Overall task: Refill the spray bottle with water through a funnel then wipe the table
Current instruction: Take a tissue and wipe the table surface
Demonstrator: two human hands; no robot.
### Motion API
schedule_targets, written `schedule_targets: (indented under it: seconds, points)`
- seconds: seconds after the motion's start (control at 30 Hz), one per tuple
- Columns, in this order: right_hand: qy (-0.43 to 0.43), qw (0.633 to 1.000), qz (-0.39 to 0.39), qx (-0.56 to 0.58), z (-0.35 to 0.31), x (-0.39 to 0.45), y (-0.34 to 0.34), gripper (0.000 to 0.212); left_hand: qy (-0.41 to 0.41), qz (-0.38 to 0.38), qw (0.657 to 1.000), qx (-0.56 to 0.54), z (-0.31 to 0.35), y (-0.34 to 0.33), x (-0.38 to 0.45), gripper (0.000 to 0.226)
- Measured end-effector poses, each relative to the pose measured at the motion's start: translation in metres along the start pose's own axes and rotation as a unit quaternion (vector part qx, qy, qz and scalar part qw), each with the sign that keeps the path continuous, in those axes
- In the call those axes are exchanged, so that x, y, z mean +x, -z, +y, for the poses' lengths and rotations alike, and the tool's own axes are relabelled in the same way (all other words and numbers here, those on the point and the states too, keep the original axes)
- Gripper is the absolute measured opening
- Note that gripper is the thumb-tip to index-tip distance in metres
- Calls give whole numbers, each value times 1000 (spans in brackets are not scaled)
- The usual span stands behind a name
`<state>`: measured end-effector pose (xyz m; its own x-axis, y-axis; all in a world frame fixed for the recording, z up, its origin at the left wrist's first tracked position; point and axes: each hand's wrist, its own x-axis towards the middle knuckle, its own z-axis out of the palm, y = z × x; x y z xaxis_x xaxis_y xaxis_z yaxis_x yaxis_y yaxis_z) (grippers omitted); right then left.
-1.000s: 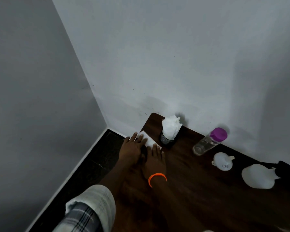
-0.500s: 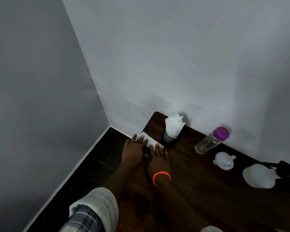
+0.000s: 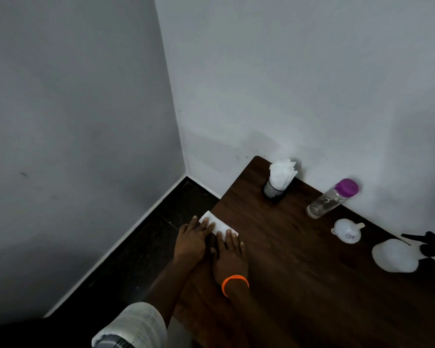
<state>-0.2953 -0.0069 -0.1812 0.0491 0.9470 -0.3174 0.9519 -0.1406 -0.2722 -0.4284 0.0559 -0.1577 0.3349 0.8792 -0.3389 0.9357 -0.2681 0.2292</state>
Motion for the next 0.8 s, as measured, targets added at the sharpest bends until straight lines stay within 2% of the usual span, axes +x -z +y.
schedule_targets:
  seconds: [0.37, 0.5, 0.63, 0.8]
  points:
    - [81, 996, -33, 0, -48, -97, -45, 55, 99, -11, 994, -49, -34, -33, -142, 70]
    - [112, 993, -43, -2, -63, -121, -55, 54, 124, 27, 989, -79, -39, -37, -185, 77]
    - [138, 989, -37, -20, -65, -145, -65, 54, 129, 16, 989, -74, -39, -43, -216, 64]
    - [156, 986, -46, -37, -49, -175, -74, 57, 120, 2, 991, -53, -29, -53, -240, 59]
